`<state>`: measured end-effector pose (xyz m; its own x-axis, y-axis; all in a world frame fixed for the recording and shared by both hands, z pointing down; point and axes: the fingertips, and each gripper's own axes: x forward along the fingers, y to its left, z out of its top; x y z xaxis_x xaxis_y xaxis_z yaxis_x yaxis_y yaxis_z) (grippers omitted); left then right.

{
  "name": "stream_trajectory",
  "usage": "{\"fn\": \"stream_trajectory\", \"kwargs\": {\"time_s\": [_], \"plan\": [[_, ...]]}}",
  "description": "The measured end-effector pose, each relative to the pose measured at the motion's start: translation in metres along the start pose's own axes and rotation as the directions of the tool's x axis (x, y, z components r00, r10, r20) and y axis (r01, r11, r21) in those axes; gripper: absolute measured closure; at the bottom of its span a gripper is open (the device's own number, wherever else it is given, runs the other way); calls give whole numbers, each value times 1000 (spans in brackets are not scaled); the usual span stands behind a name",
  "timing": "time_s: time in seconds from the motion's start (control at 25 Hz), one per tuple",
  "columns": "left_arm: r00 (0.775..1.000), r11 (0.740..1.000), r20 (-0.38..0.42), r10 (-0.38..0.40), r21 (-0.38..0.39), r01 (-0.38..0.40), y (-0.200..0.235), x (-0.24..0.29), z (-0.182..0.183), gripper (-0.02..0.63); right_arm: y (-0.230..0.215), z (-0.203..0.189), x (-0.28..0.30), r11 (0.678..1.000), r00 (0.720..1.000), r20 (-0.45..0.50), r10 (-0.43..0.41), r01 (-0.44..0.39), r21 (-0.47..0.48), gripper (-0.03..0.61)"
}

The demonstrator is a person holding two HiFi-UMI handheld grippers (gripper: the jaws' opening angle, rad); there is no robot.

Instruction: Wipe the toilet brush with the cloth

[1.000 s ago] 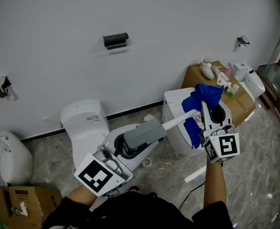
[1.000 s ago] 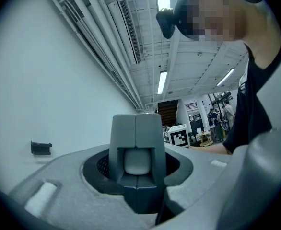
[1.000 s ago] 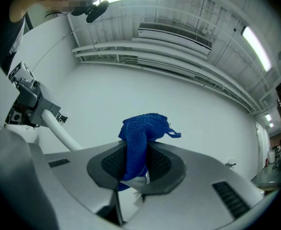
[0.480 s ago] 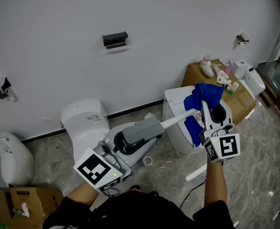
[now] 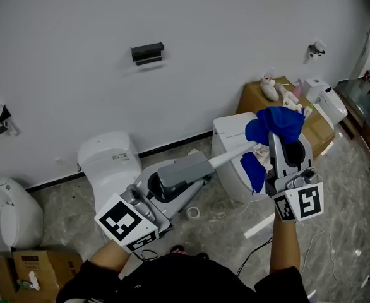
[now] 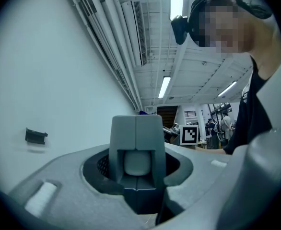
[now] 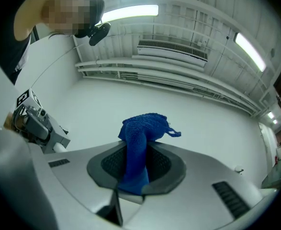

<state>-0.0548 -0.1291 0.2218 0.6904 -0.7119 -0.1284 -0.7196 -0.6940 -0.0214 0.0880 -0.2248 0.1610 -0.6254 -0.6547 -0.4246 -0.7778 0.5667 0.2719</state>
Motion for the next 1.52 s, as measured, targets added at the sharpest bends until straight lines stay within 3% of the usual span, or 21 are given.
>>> {"fn": "stream_trajectory", "kwargs": {"time_s": [0.24, 0.52, 0.88, 1.24, 1.52], "plan": [[994, 994, -84, 66, 96, -58, 4, 10, -17, 449, 5, 27, -4, 1000, 996, 88, 28, -29, 4, 495], [995, 995, -53, 87, 52, -84, 18, 11, -11, 449, 11, 29, -13, 999, 994, 103, 42, -45, 25, 495], [991, 991, 17, 129, 43, -130, 31, 14, 10, 449, 35, -18, -24, 991, 997, 6, 83, -83, 105, 495], [992, 994, 82, 95, 46, -99, 19, 20, 36, 449, 76, -71, -21, 975, 980, -100, 172, -154, 162, 495], [995, 995, 84, 55, 78, -61, -10, 18, 30, 449, 100, -85, -27, 965, 971, -109, 213, -192, 181, 495]]}}
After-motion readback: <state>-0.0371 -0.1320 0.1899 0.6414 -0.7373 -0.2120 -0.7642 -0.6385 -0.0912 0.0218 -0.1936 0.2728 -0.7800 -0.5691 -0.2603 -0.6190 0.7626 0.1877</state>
